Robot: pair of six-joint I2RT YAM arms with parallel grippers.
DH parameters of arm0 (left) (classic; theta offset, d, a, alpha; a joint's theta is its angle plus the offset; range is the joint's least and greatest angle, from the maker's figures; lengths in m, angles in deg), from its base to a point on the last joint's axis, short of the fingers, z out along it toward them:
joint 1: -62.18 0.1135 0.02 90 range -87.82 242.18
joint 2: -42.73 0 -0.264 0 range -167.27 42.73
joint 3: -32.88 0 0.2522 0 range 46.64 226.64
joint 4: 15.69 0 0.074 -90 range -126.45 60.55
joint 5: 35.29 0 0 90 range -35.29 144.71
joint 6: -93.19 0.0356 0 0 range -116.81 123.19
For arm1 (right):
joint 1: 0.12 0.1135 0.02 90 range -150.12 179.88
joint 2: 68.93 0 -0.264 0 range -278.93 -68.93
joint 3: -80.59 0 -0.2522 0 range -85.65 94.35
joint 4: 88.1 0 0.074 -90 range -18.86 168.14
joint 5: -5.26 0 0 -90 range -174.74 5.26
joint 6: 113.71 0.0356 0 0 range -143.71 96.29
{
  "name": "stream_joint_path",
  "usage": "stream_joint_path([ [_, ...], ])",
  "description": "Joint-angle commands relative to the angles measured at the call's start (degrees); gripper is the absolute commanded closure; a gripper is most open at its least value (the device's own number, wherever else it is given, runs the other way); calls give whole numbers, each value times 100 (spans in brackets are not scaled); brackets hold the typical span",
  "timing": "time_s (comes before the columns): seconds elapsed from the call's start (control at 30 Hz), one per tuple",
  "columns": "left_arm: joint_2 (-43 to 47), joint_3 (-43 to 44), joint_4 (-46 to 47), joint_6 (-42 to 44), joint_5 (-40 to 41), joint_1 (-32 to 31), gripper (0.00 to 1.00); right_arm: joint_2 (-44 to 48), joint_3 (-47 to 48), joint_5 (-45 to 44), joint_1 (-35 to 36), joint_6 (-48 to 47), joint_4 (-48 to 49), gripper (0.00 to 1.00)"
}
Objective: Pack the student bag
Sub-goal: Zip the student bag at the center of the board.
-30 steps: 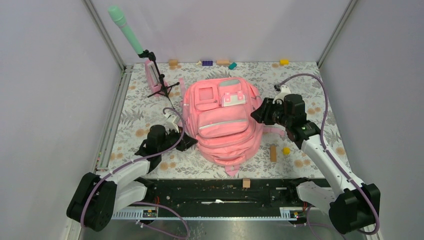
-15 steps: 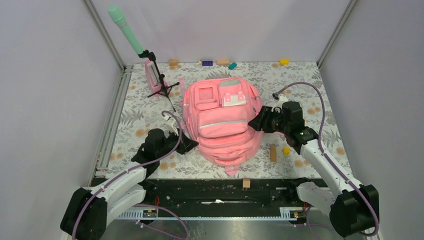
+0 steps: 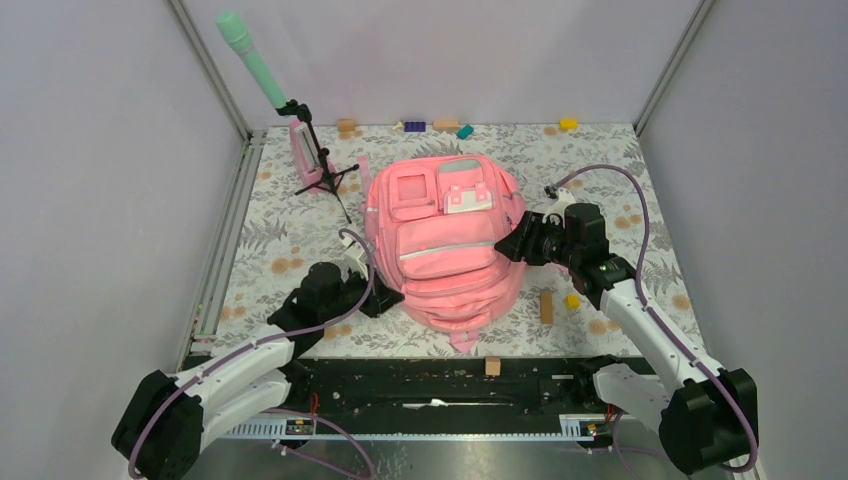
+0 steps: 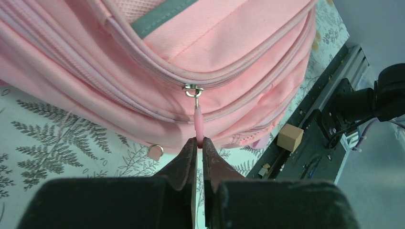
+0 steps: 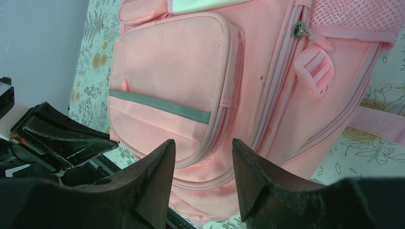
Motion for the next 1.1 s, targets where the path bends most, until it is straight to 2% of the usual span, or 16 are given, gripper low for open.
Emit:
stream_joint_path([
  [0.0, -115, 332, 55, 71, 20, -291, 100, 95, -43, 158, -10, 76, 258, 45],
  [0.43, -822, 566, 622, -224, 550, -1094, 100, 598, -659, -39, 287, 301, 434, 40],
  [0.6, -1068, 703, 860, -360, 729, -1343, 100, 758, -799, -517, 870, 466, 712, 40],
  [0.83, -1554, 1010, 1253, -498, 901, -1717, 100, 761, -936, -1178, 1834, 892, 1242, 46],
  [1.07, -2030, 1306, 1489, -565, 1001, -2092, 100, 461, -962, -1444, 2464, 1083, 1543, 45],
])
